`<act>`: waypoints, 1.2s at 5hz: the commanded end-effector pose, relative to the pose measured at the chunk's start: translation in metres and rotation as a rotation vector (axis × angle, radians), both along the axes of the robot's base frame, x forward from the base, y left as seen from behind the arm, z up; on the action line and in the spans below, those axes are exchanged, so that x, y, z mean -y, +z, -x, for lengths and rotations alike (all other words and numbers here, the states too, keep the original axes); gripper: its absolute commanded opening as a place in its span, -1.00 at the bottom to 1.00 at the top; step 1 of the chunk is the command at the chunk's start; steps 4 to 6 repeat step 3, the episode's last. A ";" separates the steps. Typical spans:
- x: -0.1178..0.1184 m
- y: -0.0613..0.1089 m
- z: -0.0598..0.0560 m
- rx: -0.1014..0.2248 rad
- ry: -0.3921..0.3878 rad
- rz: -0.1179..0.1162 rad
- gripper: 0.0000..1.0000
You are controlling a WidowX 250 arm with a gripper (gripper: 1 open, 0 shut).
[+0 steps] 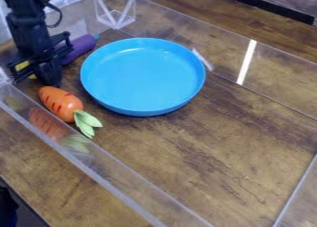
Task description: Move the carrot to the left side
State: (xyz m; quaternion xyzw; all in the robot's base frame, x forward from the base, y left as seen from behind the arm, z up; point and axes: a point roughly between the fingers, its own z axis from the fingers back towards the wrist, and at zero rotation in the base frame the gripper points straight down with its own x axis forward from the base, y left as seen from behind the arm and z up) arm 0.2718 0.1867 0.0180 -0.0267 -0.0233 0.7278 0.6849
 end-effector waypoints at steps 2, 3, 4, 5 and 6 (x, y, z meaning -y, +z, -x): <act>-0.002 0.015 -0.002 0.024 0.013 -0.049 -1.00; -0.002 0.016 -0.001 0.018 0.018 -0.058 -1.00; -0.002 0.016 -0.001 0.018 0.018 -0.058 -1.00; -0.002 0.016 -0.001 0.018 0.018 -0.058 -1.00; -0.002 0.016 -0.001 0.018 0.018 -0.058 -1.00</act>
